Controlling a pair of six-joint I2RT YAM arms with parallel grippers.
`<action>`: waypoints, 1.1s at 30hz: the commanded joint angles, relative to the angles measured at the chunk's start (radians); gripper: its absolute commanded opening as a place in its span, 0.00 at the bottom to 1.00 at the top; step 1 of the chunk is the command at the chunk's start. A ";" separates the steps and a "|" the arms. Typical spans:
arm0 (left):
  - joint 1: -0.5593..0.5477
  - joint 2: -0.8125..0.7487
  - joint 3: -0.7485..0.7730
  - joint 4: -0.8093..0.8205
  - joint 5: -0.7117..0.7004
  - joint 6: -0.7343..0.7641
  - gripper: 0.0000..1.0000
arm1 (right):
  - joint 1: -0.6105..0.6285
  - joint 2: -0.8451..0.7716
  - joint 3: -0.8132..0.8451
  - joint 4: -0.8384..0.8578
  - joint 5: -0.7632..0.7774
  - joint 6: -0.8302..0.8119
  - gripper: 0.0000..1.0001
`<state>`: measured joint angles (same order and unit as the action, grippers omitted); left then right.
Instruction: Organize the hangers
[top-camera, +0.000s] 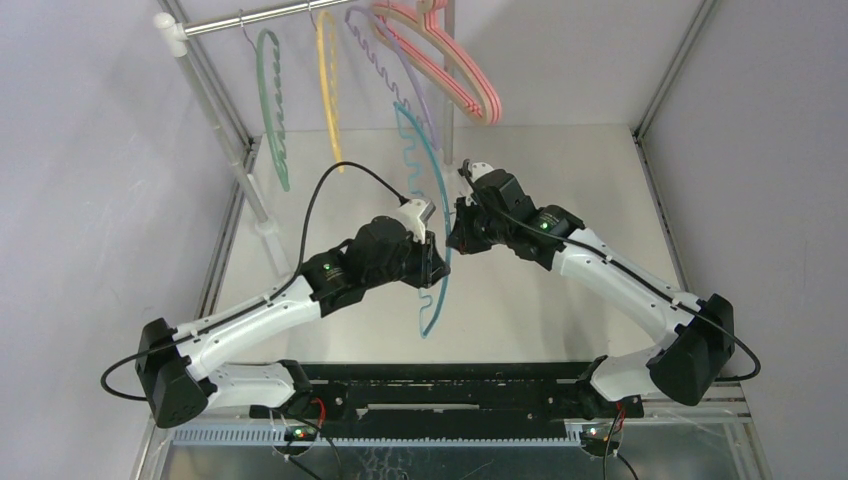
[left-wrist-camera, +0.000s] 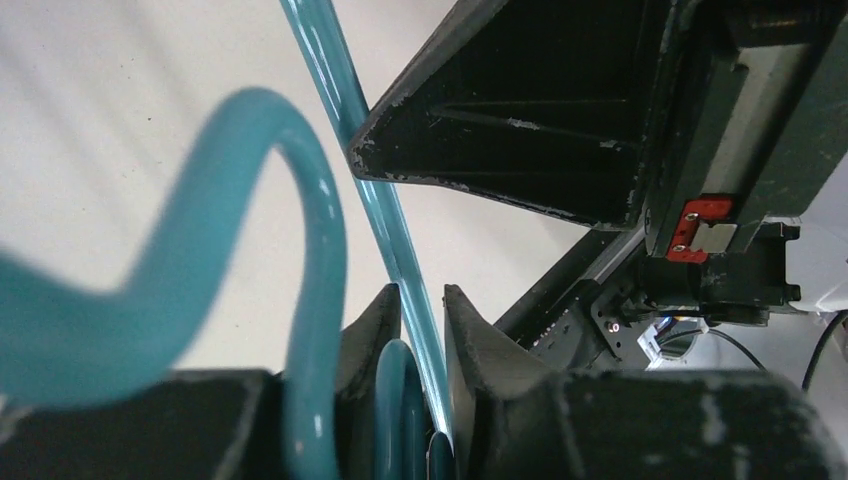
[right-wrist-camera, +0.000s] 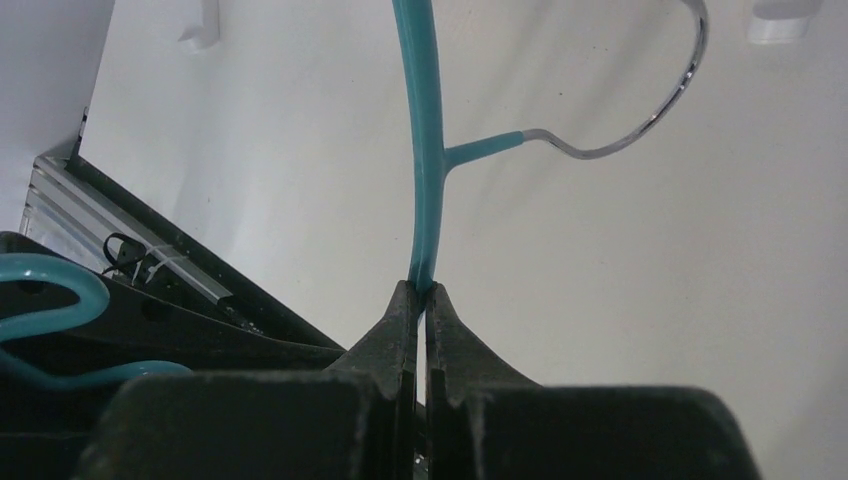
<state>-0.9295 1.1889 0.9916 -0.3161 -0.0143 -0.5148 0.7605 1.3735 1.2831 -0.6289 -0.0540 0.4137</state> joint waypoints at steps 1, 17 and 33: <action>0.004 -0.006 0.036 0.041 -0.002 0.040 0.23 | 0.011 -0.039 0.019 0.029 -0.046 -0.014 0.00; 0.029 -0.044 0.063 -0.005 -0.044 0.087 0.00 | -0.049 -0.187 -0.048 -0.008 -0.018 -0.022 0.42; 0.092 -0.088 0.271 -0.052 -0.002 0.119 0.00 | -0.100 -0.365 -0.327 0.357 -0.351 0.075 0.56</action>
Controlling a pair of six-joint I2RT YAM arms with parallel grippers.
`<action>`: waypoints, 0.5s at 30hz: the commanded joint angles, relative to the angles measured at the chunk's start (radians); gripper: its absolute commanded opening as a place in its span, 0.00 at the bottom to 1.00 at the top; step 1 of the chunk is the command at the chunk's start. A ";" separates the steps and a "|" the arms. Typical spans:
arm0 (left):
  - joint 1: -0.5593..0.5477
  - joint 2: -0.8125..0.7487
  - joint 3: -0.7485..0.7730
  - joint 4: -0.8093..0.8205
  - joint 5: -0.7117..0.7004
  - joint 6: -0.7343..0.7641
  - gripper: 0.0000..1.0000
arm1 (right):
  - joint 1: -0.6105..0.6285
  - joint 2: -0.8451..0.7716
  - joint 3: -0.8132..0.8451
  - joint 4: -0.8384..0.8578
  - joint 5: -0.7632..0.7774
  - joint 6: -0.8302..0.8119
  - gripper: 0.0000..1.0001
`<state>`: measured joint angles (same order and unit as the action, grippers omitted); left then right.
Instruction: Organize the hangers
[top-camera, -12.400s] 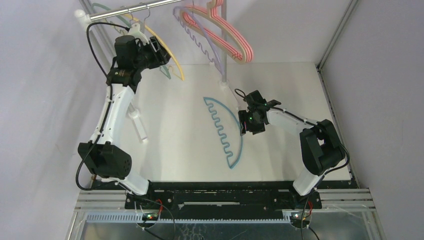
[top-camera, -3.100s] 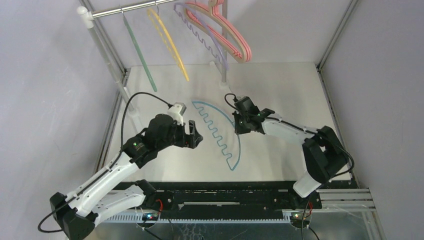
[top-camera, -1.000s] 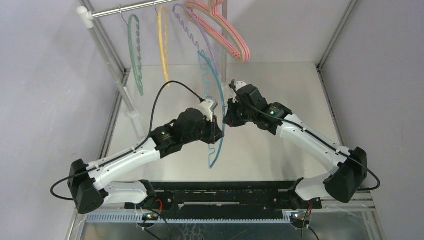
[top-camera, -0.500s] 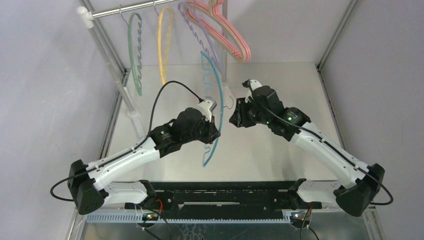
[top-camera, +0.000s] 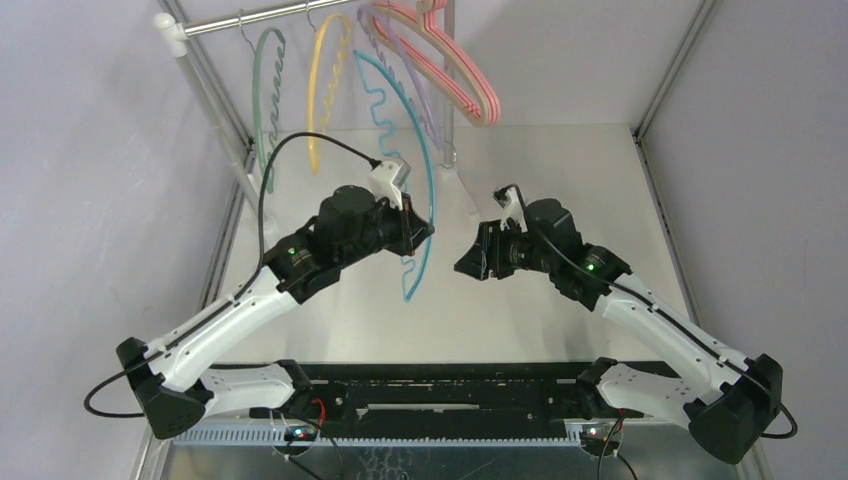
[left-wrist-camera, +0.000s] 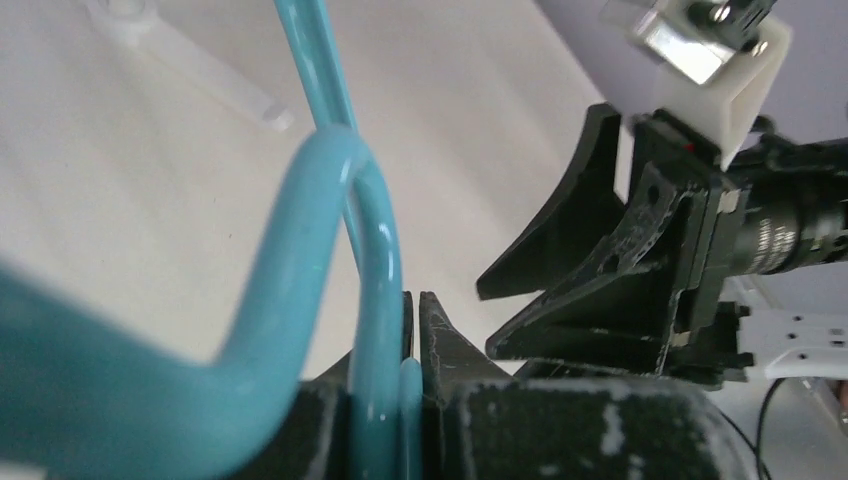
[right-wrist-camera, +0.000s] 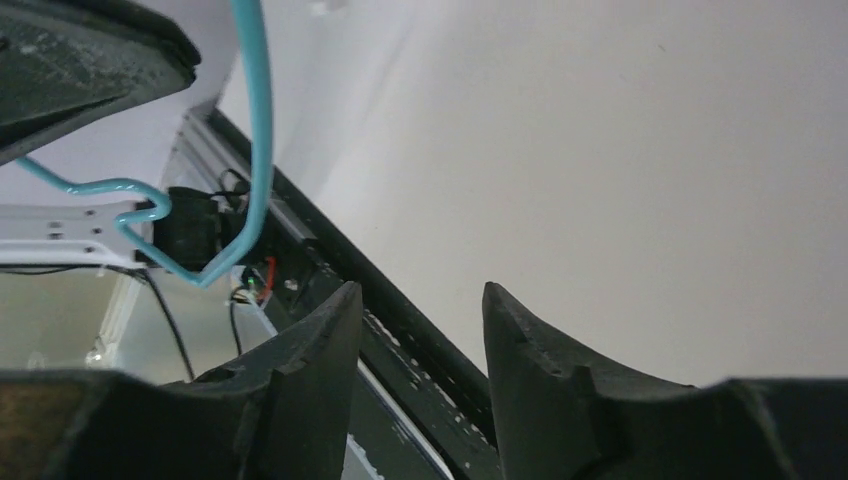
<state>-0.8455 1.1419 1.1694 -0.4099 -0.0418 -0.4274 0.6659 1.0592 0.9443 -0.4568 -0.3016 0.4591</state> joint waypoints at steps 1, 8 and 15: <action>0.008 -0.041 0.100 0.042 0.026 0.030 0.00 | -0.008 -0.056 0.012 0.203 -0.117 0.037 0.57; 0.033 -0.063 0.129 0.070 0.064 0.020 0.01 | -0.047 -0.046 0.012 0.408 -0.293 0.134 0.58; 0.058 -0.113 0.110 0.222 0.130 -0.053 0.01 | -0.062 0.033 0.008 0.719 -0.481 0.228 0.61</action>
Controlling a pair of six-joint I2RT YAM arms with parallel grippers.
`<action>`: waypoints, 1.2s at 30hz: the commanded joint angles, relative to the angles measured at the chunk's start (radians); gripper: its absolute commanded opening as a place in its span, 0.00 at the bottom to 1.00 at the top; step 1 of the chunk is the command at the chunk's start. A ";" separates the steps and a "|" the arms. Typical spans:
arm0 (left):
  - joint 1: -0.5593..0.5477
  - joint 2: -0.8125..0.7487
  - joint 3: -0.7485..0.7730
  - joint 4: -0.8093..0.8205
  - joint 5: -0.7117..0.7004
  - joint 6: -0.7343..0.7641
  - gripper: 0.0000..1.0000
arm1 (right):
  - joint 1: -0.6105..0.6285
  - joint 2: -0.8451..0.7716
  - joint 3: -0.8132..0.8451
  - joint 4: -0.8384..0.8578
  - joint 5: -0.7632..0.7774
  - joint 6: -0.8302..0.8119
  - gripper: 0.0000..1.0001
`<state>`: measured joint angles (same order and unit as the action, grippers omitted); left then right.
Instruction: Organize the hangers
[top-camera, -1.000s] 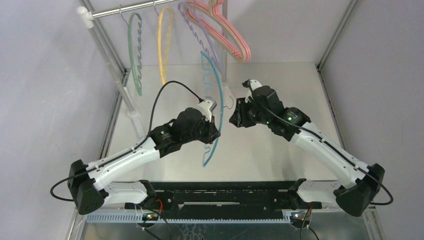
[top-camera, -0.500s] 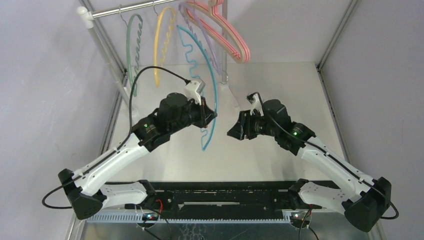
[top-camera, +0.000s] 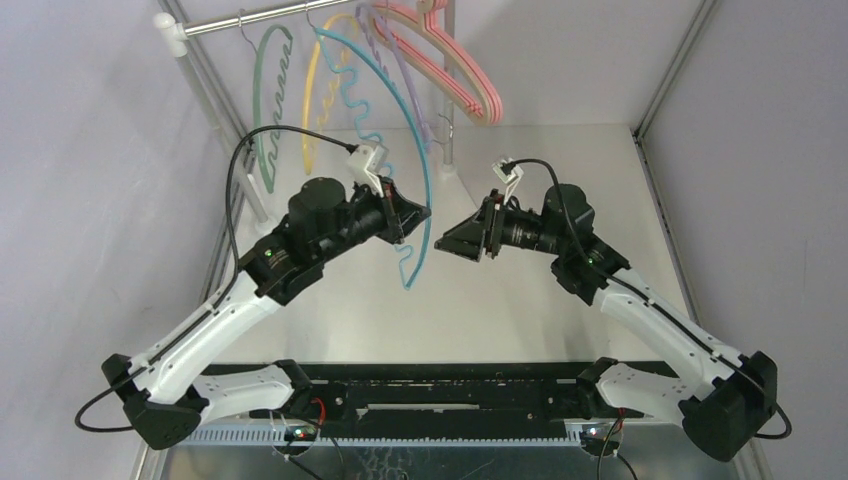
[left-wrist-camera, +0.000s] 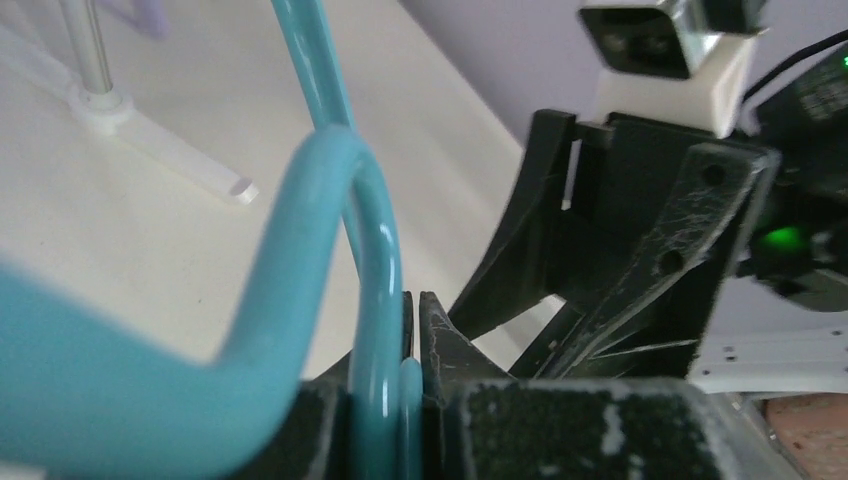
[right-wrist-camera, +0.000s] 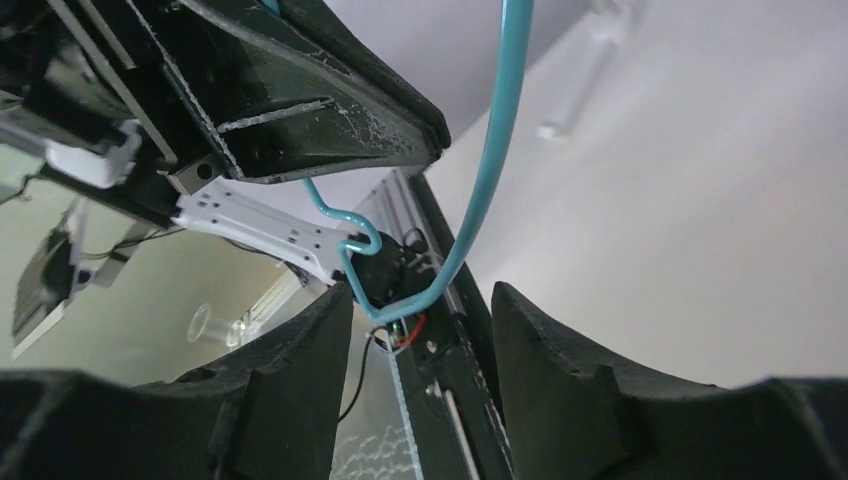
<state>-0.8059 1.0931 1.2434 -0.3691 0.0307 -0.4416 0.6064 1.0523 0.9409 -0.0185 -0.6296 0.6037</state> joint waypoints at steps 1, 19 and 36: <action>0.023 -0.067 0.036 0.202 0.069 -0.049 0.01 | 0.001 0.049 0.010 0.324 -0.174 0.100 0.63; 0.048 -0.080 -0.002 0.423 0.170 -0.135 0.02 | 0.037 0.131 0.033 0.547 -0.307 0.211 0.73; 0.048 -0.092 -0.127 0.585 0.202 -0.204 0.02 | 0.069 0.272 0.171 0.632 -0.381 0.304 0.00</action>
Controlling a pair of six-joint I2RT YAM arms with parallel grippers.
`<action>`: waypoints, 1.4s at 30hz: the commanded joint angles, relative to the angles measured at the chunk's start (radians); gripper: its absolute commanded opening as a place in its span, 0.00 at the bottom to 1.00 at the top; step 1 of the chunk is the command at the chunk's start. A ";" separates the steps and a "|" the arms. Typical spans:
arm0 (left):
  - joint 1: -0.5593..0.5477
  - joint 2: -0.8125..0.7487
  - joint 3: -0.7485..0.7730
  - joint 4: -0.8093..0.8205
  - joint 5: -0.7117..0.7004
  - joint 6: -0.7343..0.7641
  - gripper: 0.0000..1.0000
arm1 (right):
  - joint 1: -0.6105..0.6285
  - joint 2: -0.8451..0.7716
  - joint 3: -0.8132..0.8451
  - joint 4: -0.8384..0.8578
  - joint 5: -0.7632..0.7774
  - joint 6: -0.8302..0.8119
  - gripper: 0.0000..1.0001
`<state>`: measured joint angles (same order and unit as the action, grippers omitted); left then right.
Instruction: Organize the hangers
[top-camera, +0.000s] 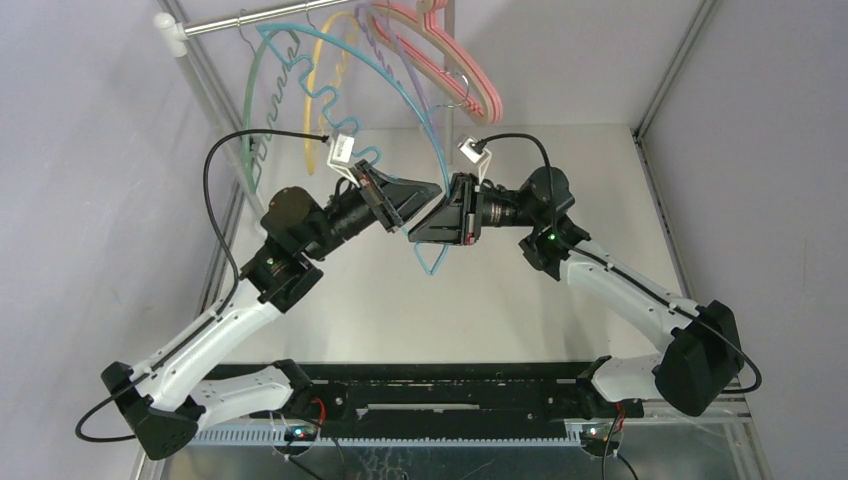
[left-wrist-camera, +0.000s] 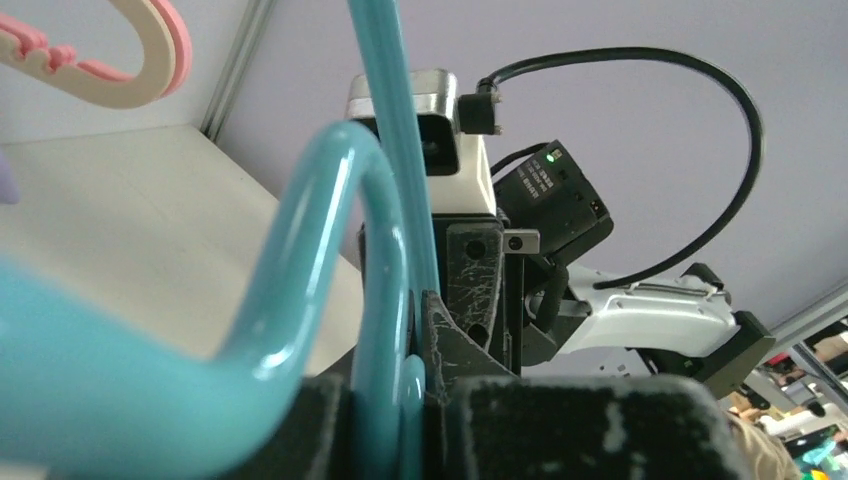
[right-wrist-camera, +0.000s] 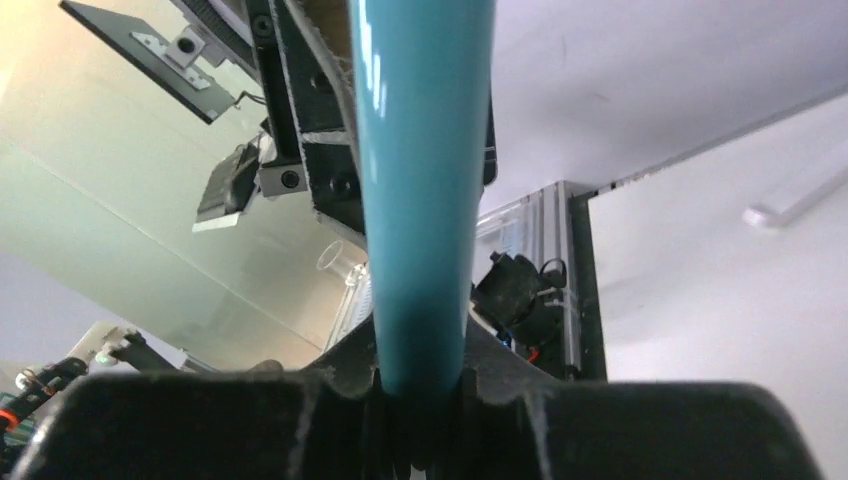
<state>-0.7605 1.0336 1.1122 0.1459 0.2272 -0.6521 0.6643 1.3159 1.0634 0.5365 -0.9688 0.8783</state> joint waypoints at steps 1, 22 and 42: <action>0.003 -0.034 0.006 0.065 0.004 0.012 0.02 | 0.011 0.012 0.049 0.070 -0.049 0.032 0.00; 0.010 -0.222 -0.014 -0.374 -0.046 0.241 0.99 | -0.050 -0.154 0.186 -0.788 0.463 -0.545 0.00; 0.010 -0.377 -0.098 -0.505 -0.141 0.279 0.99 | 0.022 0.396 0.879 -1.065 0.944 -0.761 0.00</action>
<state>-0.7502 0.6891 1.0344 -0.3622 0.1135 -0.4007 0.6685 1.6451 1.7363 -0.5079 -0.1448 0.1989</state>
